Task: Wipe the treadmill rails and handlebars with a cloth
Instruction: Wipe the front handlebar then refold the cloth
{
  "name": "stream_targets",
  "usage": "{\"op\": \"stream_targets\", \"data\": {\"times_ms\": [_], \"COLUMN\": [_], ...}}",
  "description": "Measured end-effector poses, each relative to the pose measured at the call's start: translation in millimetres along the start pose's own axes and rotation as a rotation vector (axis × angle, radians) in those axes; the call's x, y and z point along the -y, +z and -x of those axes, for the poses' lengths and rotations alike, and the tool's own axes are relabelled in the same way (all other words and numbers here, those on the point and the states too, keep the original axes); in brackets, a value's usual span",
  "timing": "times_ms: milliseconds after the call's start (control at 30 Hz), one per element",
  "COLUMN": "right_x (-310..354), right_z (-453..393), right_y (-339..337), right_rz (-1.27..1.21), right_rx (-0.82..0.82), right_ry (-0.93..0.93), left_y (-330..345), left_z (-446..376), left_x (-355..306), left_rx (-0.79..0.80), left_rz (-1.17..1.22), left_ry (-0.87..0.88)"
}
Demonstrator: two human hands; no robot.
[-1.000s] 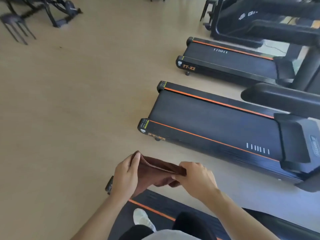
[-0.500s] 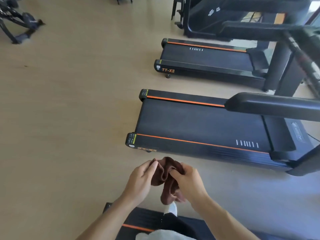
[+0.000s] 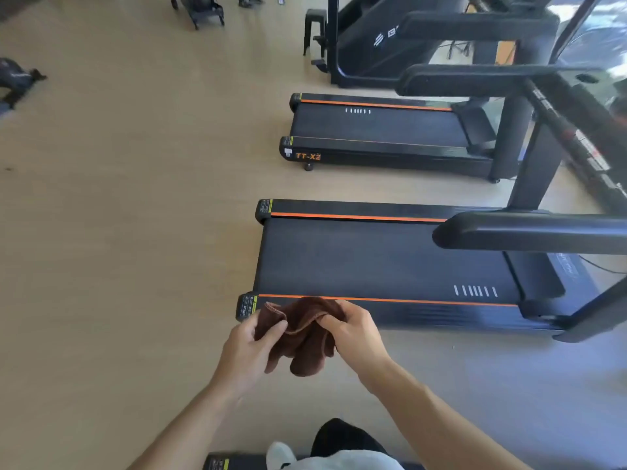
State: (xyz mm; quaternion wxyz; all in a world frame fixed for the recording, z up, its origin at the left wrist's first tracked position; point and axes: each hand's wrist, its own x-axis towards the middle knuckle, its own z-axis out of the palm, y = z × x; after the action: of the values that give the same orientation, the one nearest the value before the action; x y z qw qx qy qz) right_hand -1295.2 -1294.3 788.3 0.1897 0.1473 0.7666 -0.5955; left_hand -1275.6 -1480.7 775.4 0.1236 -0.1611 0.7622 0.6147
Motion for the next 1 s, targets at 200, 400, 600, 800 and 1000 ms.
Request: {"op": "stream_targets", "data": {"times_ms": [200, 400, 600, 800, 1000], "right_x": [3, 24, 77, 135, 165], "right_z": [-55, -151, -306, -416, -469], "right_y": [-4, -35, -86, -156, -223], "right_rz": [-0.003, -0.096, -0.205, -0.231, -0.132], "right_rx": [-0.125, -0.219, -0.328, -0.399, -0.586], "right_ry": [0.010, 0.018, 0.075, 0.120, 0.078], "left_y": [6, 36, 112, 169, 228], "left_z": [-68, -179, -343, -485, -567], "left_x": [-18, -45, -111, -196, -270], "left_rx": [0.164, 0.271, 0.300, 0.287, 0.410], "left_rz": [0.036, -0.045, -0.121, -0.137, -0.153], "left_ry": [-0.008, 0.009, -0.045, 0.003, 0.113]}}
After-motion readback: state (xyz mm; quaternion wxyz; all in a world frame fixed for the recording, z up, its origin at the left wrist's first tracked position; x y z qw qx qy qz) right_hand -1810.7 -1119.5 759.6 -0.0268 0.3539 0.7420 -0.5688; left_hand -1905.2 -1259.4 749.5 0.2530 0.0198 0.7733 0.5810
